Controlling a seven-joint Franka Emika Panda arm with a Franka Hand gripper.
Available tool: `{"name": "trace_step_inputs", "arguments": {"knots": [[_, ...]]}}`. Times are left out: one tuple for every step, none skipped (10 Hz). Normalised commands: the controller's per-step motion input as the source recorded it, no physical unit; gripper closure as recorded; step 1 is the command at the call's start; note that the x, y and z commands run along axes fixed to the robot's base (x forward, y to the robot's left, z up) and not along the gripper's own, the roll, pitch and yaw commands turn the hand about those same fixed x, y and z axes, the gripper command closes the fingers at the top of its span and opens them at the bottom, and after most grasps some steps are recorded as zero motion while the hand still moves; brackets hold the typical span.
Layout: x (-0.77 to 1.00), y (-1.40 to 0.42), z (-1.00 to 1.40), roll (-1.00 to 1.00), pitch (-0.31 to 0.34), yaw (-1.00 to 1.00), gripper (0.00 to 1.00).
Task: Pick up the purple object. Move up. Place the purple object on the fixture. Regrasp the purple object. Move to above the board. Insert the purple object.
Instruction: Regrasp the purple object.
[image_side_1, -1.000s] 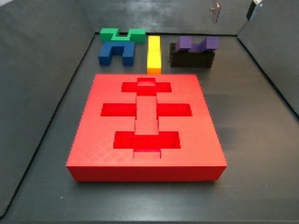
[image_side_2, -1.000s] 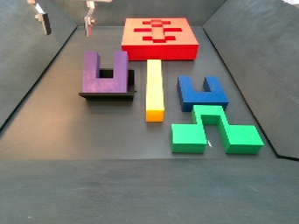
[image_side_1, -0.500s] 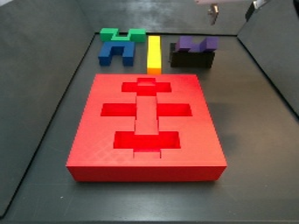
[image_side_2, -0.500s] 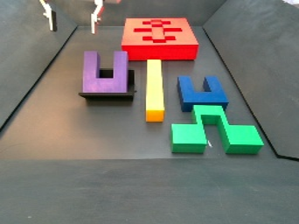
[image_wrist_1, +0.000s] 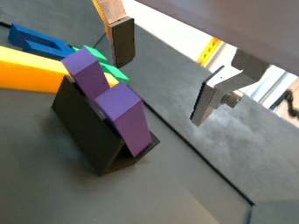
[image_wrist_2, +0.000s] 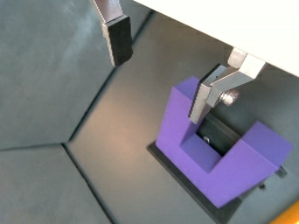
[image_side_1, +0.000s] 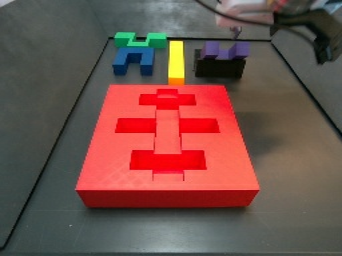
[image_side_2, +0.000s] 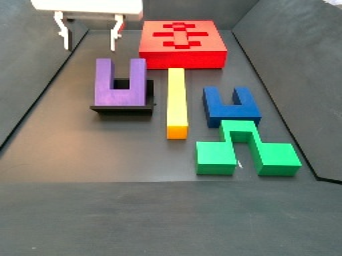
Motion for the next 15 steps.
{"name": "trace_step_inputs", "arguments": {"knots": [[0.0,-0.04,-0.28,0.63,0.2,0.25,0.0],[0.0,0.0,-0.27,0.5,0.131,0.13,0.0],[0.0,0.0,-0.19,0.28,0.08,0.11,0.0],[0.0,0.0,-0.25,0.3,0.1,0.12,0.0],[0.0,0.0,-0.33,0.32,0.146,0.11,0.0],[0.0,0.0,-0.33,0.31,0.169,0.11,0.0],[0.0,0.0,-0.29,0.27,0.157,0.1,0.0],[0.01,0.0,-0.26,0.23,0.131,0.09,0.0],[0.02,0.0,-0.23,0.21,0.111,0.08,0.0],[0.01,-0.03,-0.17,0.16,0.071,0.07,0.0],[0.0,0.0,0.0,0.0,0.0,0.0,0.0],[0.0,0.0,0.0,0.0,0.0,0.0,1.0],[0.0,0.0,0.0,0.0,0.0,0.0,1.0],[0.0,0.0,0.0,0.0,0.0,0.0,1.0],[0.0,0.0,0.0,0.0,0.0,0.0,1.0]]}}
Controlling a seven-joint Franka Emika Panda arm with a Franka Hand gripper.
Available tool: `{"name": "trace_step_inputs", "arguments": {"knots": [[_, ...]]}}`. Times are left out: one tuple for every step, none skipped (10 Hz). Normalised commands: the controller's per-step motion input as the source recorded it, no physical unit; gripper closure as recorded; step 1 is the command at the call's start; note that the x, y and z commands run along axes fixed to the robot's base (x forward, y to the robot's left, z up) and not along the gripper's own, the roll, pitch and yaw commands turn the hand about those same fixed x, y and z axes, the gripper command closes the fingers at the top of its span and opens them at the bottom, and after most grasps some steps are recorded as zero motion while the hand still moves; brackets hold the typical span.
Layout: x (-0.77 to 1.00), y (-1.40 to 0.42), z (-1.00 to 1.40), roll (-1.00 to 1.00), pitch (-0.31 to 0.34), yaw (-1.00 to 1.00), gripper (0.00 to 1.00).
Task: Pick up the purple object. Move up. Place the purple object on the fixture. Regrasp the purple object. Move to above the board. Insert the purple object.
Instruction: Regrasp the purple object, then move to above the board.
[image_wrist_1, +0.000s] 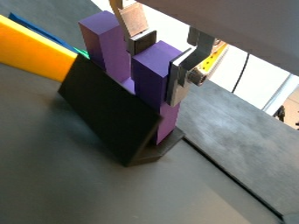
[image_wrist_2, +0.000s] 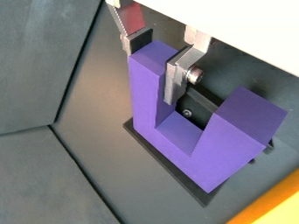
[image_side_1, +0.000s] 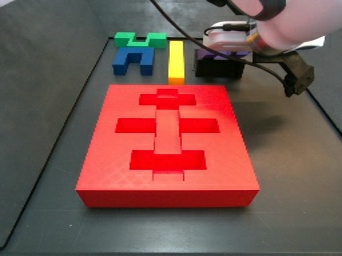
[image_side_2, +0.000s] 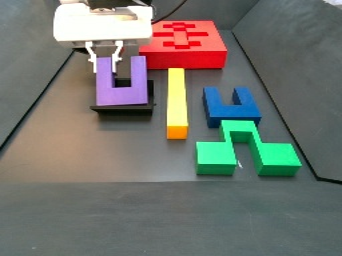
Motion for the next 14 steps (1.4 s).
{"name": "trace_step_inputs", "arguments": {"knots": [[0.0,0.0,0.0,0.0,0.0,0.0,1.0],[0.0,0.0,0.0,0.0,0.0,0.0,1.0],[0.0,0.0,0.0,0.0,0.0,0.0,1.0],[0.0,0.0,0.0,0.0,0.0,0.0,1.0],[0.0,0.0,0.0,0.0,0.0,0.0,1.0],[0.0,0.0,0.0,0.0,0.0,0.0,1.0],[0.0,0.0,0.0,0.0,0.0,0.0,1.0],[0.0,0.0,0.0,0.0,0.0,0.0,1.0],[0.0,0.0,0.0,0.0,0.0,0.0,1.0],[0.0,0.0,0.0,0.0,0.0,0.0,1.0],[0.0,0.0,0.0,0.0,0.0,0.0,1.0],[0.0,0.0,0.0,0.0,0.0,0.0,1.0],[0.0,0.0,1.4,0.0,0.0,0.0,1.0],[0.0,-0.01,1.4,-0.05,0.012,0.02,1.0]]}}
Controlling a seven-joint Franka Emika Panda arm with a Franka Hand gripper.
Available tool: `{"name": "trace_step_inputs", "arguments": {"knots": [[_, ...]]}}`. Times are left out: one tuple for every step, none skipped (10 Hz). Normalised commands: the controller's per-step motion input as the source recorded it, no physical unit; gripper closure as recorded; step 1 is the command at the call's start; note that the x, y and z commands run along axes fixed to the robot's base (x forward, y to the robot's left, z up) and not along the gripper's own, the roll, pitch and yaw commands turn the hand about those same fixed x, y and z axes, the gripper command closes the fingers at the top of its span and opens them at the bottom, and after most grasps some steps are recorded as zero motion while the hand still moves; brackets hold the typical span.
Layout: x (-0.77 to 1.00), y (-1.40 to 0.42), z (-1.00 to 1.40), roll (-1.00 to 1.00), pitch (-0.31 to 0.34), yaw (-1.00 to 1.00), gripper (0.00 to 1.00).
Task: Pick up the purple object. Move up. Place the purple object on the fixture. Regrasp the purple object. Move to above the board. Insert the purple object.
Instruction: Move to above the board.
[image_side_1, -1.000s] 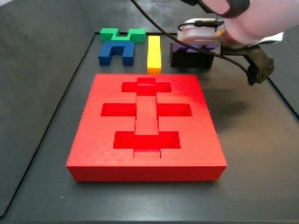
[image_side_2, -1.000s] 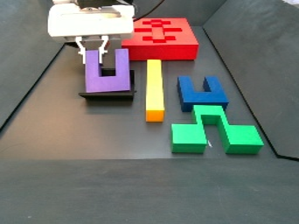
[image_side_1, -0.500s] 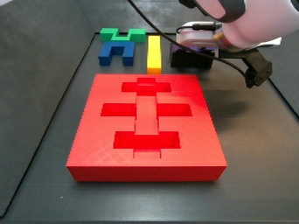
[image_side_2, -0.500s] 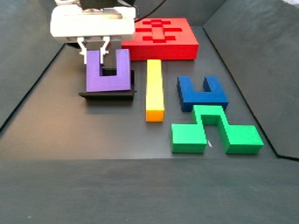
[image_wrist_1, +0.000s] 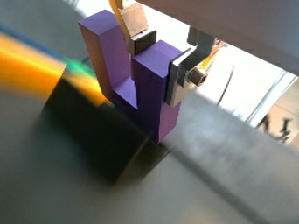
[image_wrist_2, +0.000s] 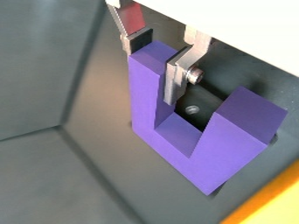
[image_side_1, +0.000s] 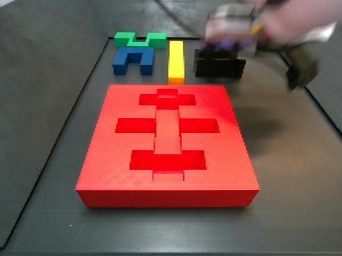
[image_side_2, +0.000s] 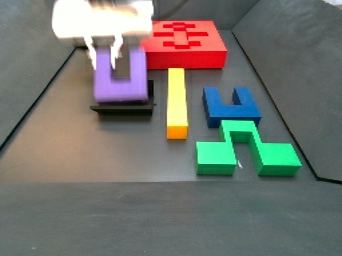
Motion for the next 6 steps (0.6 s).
{"name": "trace_step_inputs", "arguments": {"knots": [[-0.04,-0.01,1.4,-0.14,-0.025,0.02,1.0],[-0.04,0.0,1.4,-0.1,-0.029,0.01,1.0],[-0.03,-0.01,1.4,-0.07,-0.003,0.0,1.0],[-0.03,-0.02,1.4,-0.03,0.007,-0.01,1.0],[-0.02,-0.01,1.4,-0.01,0.013,-0.01,1.0],[-0.02,-0.02,1.4,-0.02,0.024,-0.01,1.0]]}}
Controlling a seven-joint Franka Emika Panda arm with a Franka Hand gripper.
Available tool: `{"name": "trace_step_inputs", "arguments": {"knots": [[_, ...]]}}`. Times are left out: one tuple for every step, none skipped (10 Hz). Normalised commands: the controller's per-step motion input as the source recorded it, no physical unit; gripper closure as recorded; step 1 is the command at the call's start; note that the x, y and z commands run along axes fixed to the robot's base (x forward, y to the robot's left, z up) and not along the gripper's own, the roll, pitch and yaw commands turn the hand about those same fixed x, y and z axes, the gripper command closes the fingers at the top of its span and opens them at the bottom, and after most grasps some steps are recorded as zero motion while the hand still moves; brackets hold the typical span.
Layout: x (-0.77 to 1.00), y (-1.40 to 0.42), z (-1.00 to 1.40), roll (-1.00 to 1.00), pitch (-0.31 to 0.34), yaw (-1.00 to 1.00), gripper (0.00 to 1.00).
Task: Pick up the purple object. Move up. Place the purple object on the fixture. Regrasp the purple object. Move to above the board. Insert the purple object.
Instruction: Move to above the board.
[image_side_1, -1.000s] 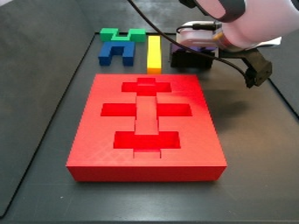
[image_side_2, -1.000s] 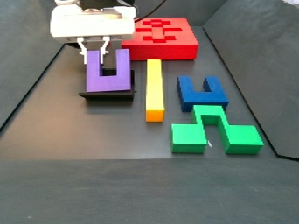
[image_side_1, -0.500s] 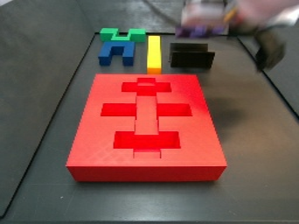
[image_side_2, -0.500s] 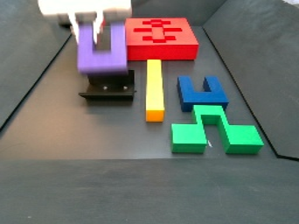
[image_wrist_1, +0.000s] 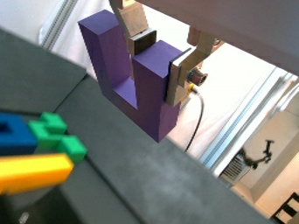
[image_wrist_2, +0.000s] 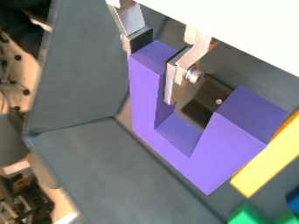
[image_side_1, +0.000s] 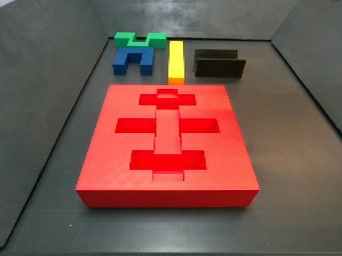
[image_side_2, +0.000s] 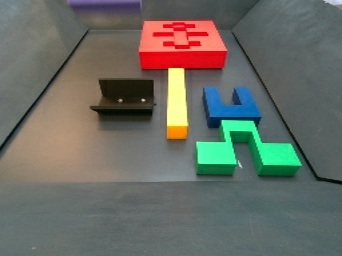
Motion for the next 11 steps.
{"name": "trace_step_inputs", "arguments": {"knots": [[0.01,-0.01,0.44,-0.02,0.048,-0.01,1.0],[-1.27,-1.4,0.26,-1.0,0.038,-0.04,1.0],[-1.28,-1.4,0.27,-1.0,0.024,-0.03,1.0],[-1.36,-1.4,0.3,-1.0,0.0,-0.03,1.0],[-1.4,-1.32,0.24,-1.0,-0.016,-0.02,1.0],[-1.4,-1.37,0.27,-1.0,-0.012,-0.02,1.0],[-1.4,-1.36,0.26,-1.0,-0.013,-0.02,1.0],[-0.78,-0.74,0.12,-1.0,-0.014,-0.01,1.0],[-0.27,-0.21,0.02,-1.0,-0.008,-0.01,1.0],[-0.11,-0.1,0.02,-1.0,0.008,-0.02,1.0],[-0.08,-0.04,0.02,-1.0,-0.007,-0.02,1.0]]}}
